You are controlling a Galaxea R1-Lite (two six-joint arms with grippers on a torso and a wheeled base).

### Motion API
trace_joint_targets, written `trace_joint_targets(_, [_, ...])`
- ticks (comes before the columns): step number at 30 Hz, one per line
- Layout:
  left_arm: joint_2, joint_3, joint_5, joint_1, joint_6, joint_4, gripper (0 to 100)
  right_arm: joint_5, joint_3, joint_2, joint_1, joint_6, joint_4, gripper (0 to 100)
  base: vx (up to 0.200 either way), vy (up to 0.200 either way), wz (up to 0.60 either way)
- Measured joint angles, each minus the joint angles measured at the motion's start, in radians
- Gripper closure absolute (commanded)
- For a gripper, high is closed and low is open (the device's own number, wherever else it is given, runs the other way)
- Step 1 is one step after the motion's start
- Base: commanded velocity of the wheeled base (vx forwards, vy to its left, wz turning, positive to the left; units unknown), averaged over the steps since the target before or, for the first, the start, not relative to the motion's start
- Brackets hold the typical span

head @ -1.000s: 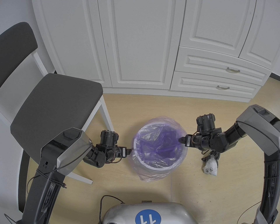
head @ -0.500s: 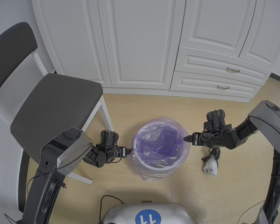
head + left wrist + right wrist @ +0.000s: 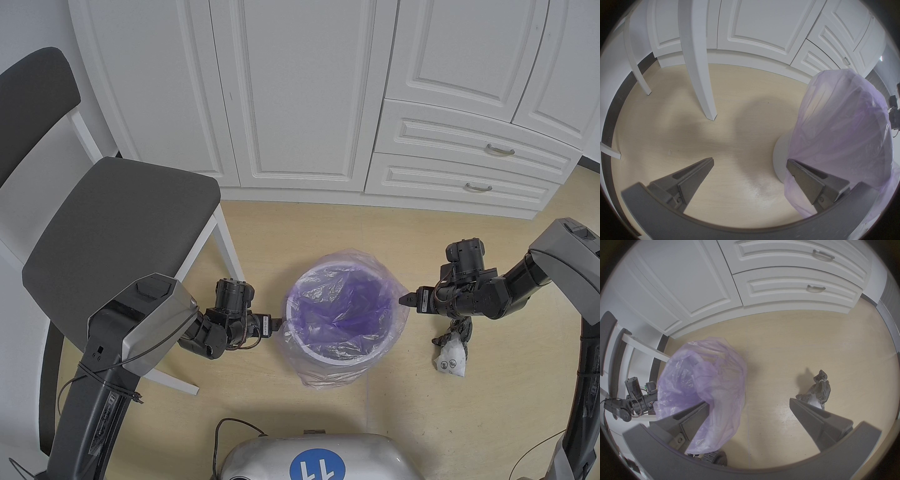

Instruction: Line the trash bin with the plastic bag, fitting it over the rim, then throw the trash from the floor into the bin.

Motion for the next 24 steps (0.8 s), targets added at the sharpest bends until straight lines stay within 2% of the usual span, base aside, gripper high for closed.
trace_joint_targets(12, [0.001, 0.001, 0.000, 0.000, 0.000, 0.000, 0, -0.001, -0.056, 0.103, -0.034, -0.003, 0.029, 0, 0.000, 0.000, 0.00])
trace_joint_targets(24, [0.001, 0.003, -0.001, 0.000, 0.000, 0.001, 0, 0.003, -0.132, 0.234, -0.025, 0.020, 0.057, 0, 0.000, 0.000, 0.00])
